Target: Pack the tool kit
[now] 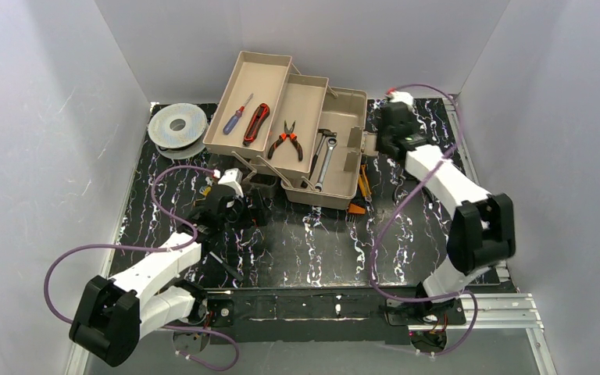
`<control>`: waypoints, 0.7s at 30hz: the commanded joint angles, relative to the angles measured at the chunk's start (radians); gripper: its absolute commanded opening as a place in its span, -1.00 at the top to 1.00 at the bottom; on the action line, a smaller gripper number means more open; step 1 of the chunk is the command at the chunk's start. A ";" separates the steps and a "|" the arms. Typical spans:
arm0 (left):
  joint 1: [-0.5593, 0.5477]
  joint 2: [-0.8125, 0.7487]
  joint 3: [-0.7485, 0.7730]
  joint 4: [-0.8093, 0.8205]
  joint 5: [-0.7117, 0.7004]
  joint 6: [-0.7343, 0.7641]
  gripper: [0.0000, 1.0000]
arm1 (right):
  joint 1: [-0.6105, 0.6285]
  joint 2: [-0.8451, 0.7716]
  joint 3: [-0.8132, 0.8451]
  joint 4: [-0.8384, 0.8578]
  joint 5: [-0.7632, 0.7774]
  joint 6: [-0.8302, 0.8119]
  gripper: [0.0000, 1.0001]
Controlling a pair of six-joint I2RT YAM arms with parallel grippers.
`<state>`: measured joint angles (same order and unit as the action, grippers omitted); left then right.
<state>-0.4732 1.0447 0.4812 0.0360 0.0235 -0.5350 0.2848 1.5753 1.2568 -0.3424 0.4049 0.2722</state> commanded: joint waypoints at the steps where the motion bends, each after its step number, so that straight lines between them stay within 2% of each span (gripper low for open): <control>1: 0.002 -0.051 -0.013 -0.024 -0.009 0.000 -0.96 | 0.177 0.151 0.172 0.240 0.216 -0.132 0.97; 5: 0.002 -0.081 -0.018 -0.052 -0.033 0.003 -0.96 | 0.303 0.348 0.352 0.273 0.389 -0.228 0.97; 7: 0.002 -0.096 -0.024 -0.067 -0.049 0.005 -0.96 | 0.351 0.471 0.455 0.305 0.450 -0.337 0.97; 9: 0.002 -0.109 -0.027 -0.077 -0.057 0.007 -0.97 | 0.382 0.596 0.559 0.309 0.519 -0.393 0.97; 12: 0.002 -0.127 -0.032 -0.091 -0.070 0.011 -0.96 | 0.393 0.756 0.711 0.245 0.545 -0.422 0.97; 17: 0.002 -0.137 -0.048 -0.087 -0.081 0.016 -0.96 | 0.396 0.946 0.857 0.200 0.635 -0.499 0.97; 21: 0.002 -0.117 -0.054 -0.070 -0.082 0.014 -0.96 | 0.404 0.997 0.873 0.225 0.658 -0.566 0.97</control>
<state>-0.4732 0.9230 0.4404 -0.0307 -0.0372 -0.5320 0.6289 2.4821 2.1159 -0.0795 1.0622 -0.1455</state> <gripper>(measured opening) 0.981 0.425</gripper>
